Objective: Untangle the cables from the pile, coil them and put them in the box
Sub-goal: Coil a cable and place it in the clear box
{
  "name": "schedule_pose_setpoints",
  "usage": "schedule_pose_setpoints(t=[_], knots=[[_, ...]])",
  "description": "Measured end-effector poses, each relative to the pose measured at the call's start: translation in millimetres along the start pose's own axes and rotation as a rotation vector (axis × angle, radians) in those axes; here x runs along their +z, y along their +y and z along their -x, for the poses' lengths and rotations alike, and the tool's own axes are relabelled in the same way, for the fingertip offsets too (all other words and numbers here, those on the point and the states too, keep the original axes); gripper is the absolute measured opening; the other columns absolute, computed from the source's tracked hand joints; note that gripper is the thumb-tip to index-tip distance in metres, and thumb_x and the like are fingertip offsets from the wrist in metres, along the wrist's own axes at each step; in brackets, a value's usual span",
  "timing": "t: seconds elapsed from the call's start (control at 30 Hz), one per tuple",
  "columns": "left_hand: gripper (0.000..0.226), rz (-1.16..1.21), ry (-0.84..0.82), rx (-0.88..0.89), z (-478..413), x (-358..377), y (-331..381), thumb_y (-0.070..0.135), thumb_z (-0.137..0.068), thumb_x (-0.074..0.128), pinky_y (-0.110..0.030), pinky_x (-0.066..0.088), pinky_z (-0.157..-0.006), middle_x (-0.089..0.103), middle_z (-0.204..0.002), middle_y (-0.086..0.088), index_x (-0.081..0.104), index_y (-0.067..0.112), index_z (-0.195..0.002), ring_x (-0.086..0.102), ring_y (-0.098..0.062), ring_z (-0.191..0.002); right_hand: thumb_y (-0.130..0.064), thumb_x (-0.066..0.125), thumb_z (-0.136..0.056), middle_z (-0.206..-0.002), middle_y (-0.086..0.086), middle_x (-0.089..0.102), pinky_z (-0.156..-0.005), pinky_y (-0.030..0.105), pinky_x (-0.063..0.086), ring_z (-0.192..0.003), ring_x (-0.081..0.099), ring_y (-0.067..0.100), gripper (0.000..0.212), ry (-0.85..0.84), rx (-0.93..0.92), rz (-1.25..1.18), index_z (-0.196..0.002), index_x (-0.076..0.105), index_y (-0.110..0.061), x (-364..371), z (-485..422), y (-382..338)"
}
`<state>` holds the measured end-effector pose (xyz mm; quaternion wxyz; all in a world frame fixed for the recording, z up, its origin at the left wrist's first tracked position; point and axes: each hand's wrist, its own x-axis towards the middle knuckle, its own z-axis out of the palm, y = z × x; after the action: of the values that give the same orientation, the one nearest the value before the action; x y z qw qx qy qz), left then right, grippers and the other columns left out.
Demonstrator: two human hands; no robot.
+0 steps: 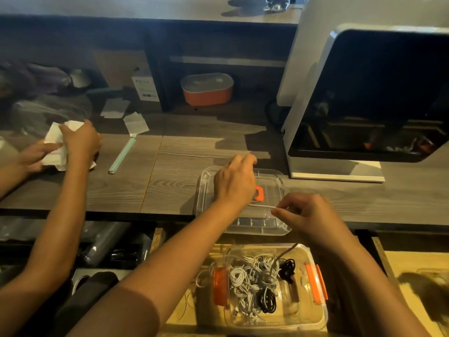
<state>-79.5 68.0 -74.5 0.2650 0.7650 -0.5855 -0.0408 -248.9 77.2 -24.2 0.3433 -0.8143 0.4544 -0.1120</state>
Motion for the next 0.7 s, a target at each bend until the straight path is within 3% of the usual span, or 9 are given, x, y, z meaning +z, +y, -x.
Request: schedule_pose_setpoints(t=[0.13, 0.23, 0.3, 0.4, 0.47, 0.53, 0.57, 0.63, 0.7], knots=[[0.028, 0.025, -0.167, 0.008, 0, -4, 5, 0.033, -0.099, 0.041, -0.037, 0.049, -0.078, 0.059, -0.109, -0.003, 0.056, 0.021, -0.119, 0.058, -0.020, -0.093, -0.027, 0.068, -0.083, -0.072, -0.005, 0.064, -0.055, 0.017, 0.043, -0.067, 0.061, 0.006, 0.008, 0.034, 0.064, -0.078, -0.076, 0.064, -0.026, -9, -3, 2], [0.037, 0.351, -0.458, 0.018, 3, -9, 8, 0.051, -0.096, 0.036, -0.033, 0.045, -0.075, 0.062, -0.096, 0.002, 0.061, 0.025, -0.104, 0.056, -0.014, -0.087, -0.025, 0.069, -0.082, -0.074, -0.002, 0.065, -0.058, 0.024, 0.047, -0.073, 0.061, 0.013, 0.009, 0.140, 0.109, -0.150, -0.073, 0.065, -0.025, -22, -8, 5], [0.030, 0.459, -0.613, 0.091, 12, -15, 12, 0.054, -0.093, 0.041, -0.030, 0.043, -0.070, 0.058, -0.090, 0.007, 0.058, 0.030, -0.097, 0.054, -0.009, -0.081, -0.027, 0.069, -0.080, -0.075, -0.001, 0.065, -0.061, 0.028, 0.051, -0.074, 0.062, 0.014, 0.009, 0.199, 0.100, -0.139, -0.073, 0.064, -0.028, -31, -12, 7], [0.039, 0.249, -0.714, 0.218, 24, -14, 21, 0.050, -0.082, 0.064, -0.023, 0.045, -0.067, 0.058, -0.098, 0.010, 0.057, 0.026, -0.113, 0.054, -0.007, -0.083, -0.029, 0.069, -0.079, -0.076, -0.001, 0.064, -0.063, 0.033, 0.053, -0.074, 0.060, 0.013, 0.007, 0.243, 0.086, -0.087, -0.075, 0.063, -0.027, -37, -17, 11], [0.038, 0.066, -0.702, 0.253, 23, -14, 25, 0.037, -0.082, 0.064, -0.034, 0.053, -0.074, 0.064, -0.105, 0.001, 0.059, 0.023, -0.117, 0.060, -0.015, -0.089, -0.027, 0.068, -0.080, -0.076, 0.003, 0.062, -0.060, 0.033, 0.050, -0.072, 0.058, 0.017, 0.008, 0.245, 0.099, -0.130, -0.075, 0.063, -0.025, -36, -18, 13], [0.034, -0.020, -0.732, 0.247, 17, -22, 26, 0.020, -0.086, 0.056, -0.034, 0.053, -0.075, 0.064, -0.107, -0.006, 0.060, 0.020, -0.120, 0.060, -0.019, -0.088, -0.025, 0.066, -0.083, -0.074, 0.007, 0.061, -0.054, 0.029, 0.045, -0.067, 0.054, 0.019, 0.008, 0.231, 0.115, -0.199, -0.075, 0.063, -0.023, -33, -17, 19], [0.035, 0.054, -0.752, 0.209, 14, -25, 24, 0.014, -0.089, 0.052, -0.031, 0.052, -0.071, 0.064, -0.106, -0.006, 0.059, 0.020, -0.123, 0.059, -0.017, -0.084, -0.024, 0.064, -0.084, -0.073, 0.007, 0.060, -0.052, 0.027, 0.043, -0.064, 0.052, 0.018, 0.008, 0.223, 0.126, -0.233, -0.076, 0.064, -0.021, -31, -15, 22], [0.043, 0.527, -0.792, 0.009, 12, -29, 22, 0.005, -0.093, 0.048, -0.023, 0.050, -0.068, 0.063, -0.103, -0.003, 0.050, 0.020, -0.133, 0.058, -0.011, -0.080, -0.025, 0.063, -0.086, -0.067, 0.004, 0.058, -0.048, 0.025, 0.039, -0.057, 0.047, 0.015, 0.012, 0.229, 0.158, -0.341, -0.079, 0.064, -0.015, -24, -13, 28], [0.048, 1.067, -0.761, -0.151, 16, -32, 26, 0.001, -0.095, 0.045, -0.018, 0.048, -0.084, 0.060, -0.118, -0.001, 0.042, 0.015, -0.140, 0.058, -0.005, -0.097, -0.027, 0.059, -0.088, -0.057, -0.001, 0.051, -0.044, 0.024, 0.035, -0.050, 0.042, 0.011, 0.019, 0.221, 0.205, -0.502, -0.079, 0.062, -0.010, -13, -13, 28]])
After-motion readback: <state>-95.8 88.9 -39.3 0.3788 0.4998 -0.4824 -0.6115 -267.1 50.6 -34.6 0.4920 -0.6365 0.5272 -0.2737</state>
